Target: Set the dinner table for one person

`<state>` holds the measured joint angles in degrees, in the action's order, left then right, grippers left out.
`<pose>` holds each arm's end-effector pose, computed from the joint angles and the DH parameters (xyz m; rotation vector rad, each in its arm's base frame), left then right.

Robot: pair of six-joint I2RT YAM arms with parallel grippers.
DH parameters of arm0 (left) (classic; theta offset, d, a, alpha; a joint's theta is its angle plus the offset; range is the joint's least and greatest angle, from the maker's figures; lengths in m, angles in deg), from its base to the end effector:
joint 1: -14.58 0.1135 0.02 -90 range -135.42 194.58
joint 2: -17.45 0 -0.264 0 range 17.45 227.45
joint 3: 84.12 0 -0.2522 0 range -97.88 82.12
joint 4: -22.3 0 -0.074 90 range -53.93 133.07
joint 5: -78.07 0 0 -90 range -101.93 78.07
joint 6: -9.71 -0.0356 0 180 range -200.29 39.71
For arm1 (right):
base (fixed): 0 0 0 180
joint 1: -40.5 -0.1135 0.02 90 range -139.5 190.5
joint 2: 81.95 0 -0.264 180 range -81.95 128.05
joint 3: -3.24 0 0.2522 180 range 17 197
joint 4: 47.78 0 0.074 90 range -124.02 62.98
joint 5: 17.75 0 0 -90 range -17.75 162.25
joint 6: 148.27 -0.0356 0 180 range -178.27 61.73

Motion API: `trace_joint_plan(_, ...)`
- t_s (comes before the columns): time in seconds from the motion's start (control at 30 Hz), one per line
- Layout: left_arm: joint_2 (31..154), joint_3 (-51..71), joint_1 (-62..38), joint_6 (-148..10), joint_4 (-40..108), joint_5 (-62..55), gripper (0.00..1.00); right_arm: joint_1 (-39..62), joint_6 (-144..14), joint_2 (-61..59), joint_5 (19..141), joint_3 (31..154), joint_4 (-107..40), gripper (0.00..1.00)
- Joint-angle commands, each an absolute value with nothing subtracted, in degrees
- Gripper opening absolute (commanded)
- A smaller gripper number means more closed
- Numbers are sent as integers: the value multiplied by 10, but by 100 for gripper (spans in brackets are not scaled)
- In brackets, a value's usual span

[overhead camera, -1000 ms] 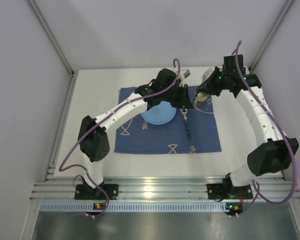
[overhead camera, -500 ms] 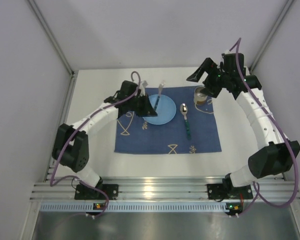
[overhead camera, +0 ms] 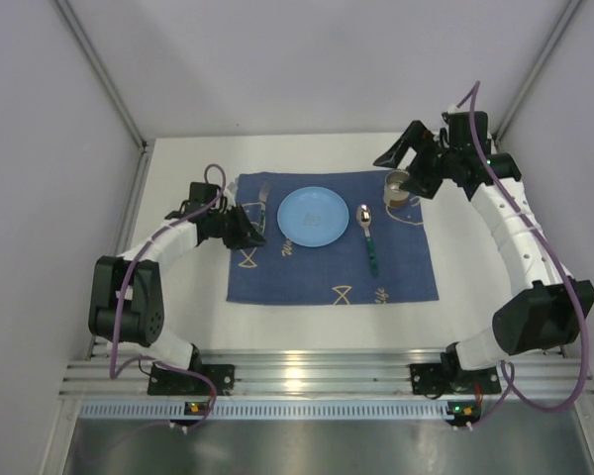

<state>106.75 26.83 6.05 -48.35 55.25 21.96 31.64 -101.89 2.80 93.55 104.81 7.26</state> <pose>0.3090 -0.0664 0.2073 -0.2647 2.5536 -1.0241 0.3156 0.0623 0.3831 0.4938 2.2908 0.8944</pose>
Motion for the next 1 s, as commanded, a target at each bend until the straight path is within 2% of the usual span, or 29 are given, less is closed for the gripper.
trace_joint_plan(0.0, 1071, 277, 63, -501, 536, 241, 0, 324, -1008, 4, 954, 1038, 53, 100)
trace_joint_plan(0.23, 1114, 286, 68, -491, 557, 236, 0, 329, -1005, -3, 955, 1018, 51, 100)
trace_joint_plan(0.37, 1138, 268, 68, -502, 598, 217, 11, 334, -1000, -5, 956, 1009, 52, 100)
trace_joint_plan(0.6, 1197, 241, 73, -505, 666, 187, 18, 340, -998, -7, 958, 999, 51, 100)
trace_joint_plan(0.73, 1215, 231, 73, -507, 695, 165, 32, 342, -996, -8, 957, 995, 50, 100)
trace_joint_plan(0.87, 1214, 217, 74, -511, 716, 149, 53, 347, -994, -11, 958, 989, 51, 100)
trace_joint_plan(0.97, 1210, 195, 74, -519, 741, 129, 61, 350, -991, -12, 958, 985, 51, 100)
